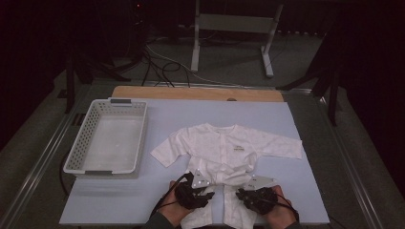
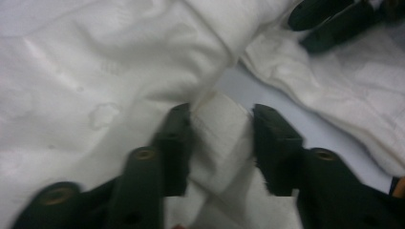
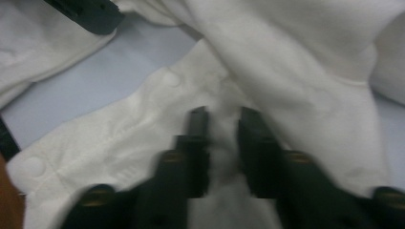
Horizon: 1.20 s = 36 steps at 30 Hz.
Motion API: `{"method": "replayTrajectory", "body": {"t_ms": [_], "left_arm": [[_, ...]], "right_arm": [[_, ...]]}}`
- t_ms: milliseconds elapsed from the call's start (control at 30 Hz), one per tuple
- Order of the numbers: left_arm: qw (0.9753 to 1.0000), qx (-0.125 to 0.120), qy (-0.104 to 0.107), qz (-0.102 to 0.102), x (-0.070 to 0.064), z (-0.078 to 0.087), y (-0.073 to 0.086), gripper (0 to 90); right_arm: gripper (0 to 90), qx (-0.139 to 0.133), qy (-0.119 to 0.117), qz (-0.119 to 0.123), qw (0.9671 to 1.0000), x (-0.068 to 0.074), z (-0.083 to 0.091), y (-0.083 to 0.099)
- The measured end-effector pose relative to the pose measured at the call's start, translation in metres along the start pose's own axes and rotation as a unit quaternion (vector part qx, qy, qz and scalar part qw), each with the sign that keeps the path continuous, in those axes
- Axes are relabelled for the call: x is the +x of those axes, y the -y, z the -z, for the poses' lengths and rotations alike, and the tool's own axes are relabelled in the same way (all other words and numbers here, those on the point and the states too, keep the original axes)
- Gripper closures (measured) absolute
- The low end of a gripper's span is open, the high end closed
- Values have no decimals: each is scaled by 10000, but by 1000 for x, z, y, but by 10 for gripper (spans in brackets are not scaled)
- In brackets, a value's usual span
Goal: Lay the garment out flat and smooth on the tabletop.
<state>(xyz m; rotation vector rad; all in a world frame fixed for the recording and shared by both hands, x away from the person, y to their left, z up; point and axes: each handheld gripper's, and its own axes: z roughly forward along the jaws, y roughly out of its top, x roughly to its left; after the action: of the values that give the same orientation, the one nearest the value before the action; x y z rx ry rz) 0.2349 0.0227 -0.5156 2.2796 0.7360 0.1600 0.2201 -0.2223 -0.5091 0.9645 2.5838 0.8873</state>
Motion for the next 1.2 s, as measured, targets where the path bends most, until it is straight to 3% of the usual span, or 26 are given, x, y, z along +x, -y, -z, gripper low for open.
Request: {"method": "replayTrajectory", "body": {"t_ms": [67,200,233,267,500,567,667,700,733,767,800,833,867,900,933,967,1000,1033,1067,1100,1133,1167,1200], "left_arm": [[10000,40,-9,-45,-1,0,-1,778],[9998,112,150,-115,-2,4,0,806],[9997,116,194,-106,-4,5,1,806],[9995,113,288,-106,-8,9,2,806],[9987,107,457,-214,-26,23,9,804],[9980,112,546,-302,-36,28,13,802],[9971,78,686,-307,-42,30,14,802],[9959,56,849,-312,-46,31,16,799],[9959,56,849,-312,-46,31,16,794],[9949,18,952,-323,-47,33,17,775],[9949,18,952,-323,-47,33,17,718],[9960,-101,854,-258,-44,38,18,652],[9960,-101,854,-258,-44,38,18,587],[9960,-101,854,-258,-44,38,18,587],[9976,-293,626,-101,-35,44,17,502],[9980,-408,489,-6,-29,48,16,471],[9979,-576,226,163,-17,56,16,438],[9979,-576,226,163,-17,56,16,425],[9968,-694,-94,374,-4,60,17,402],[9968,-694,-94,374,-4,60,17,382],[9962,-708,-202,468,4,61,17,384],[9951,-721,-294,607,10,62,18,384],[9937,-763,-359,742,17,62,19,380]], "right_arm": [[898,48,41,-20,10000,-1,0,-1],[900,48,-34,6,10000,-1,1,-1],[900,-8,-369,-51,9993,0,4,2],[900,2,-464,-27,9989,2,6,4],[900,-52,-877,107,9961,18,20,12],[900,-64,-1147,235,9931,26,25,15],[900,-73,-1316,315,9908,33,28,17],[900,-148,-1541,388,9872,39,32,18],[900,-148,-1541,388,9872,39,32,18],[893,-191,-1748,478,9833,42,34,19],[868,-278,-1832,480,9815,43,35,20],[736,-379,-1834,453,9813,41,36,20],[736,-379,-1834,453,9813,41,36,20],[736,-528,-1746,396,9824,37,39,19],[535,-807,-1415,140,9865,26,43,17],[514,-913,-1240,11,9881,19,45,16],[503,-962,-1017,-75,9901,13,47,16],[503,-962,-1017,-75,9901,13,47,16],[518,-993,-640,-296,9926,0,48,16],[518,-993,-640,-296,9926,0,48,16],[558,-839,-218,-420,9953,-10,44,17],[558,-839,-218,-420,9953,-10,44,17],[601,-664,15,-452,9968,-17,37,18]]}}
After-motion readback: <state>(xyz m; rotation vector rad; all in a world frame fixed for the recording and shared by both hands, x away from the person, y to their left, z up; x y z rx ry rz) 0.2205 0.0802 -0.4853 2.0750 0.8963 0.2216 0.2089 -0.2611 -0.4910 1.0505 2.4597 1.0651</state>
